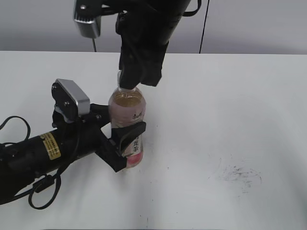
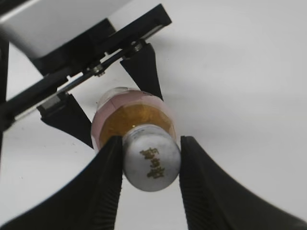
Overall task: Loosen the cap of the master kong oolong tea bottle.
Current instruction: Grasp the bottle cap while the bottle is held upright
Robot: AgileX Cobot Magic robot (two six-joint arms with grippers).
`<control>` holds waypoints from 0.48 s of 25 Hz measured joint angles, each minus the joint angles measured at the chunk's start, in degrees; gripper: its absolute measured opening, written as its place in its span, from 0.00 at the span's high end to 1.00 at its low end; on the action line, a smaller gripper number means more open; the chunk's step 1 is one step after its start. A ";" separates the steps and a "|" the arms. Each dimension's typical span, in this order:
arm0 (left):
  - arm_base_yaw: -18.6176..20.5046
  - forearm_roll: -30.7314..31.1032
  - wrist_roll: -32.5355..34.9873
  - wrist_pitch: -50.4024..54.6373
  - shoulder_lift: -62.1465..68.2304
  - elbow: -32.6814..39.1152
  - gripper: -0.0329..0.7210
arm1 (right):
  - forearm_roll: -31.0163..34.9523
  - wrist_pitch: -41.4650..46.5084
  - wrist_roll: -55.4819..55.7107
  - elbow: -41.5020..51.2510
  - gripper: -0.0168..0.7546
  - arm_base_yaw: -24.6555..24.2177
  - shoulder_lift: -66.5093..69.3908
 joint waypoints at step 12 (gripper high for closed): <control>0.00 -0.67 -0.40 -0.23 0.25 0.01 0.43 | 5.97 -6.07 -1.98 0.00 0.17 0.00 0.00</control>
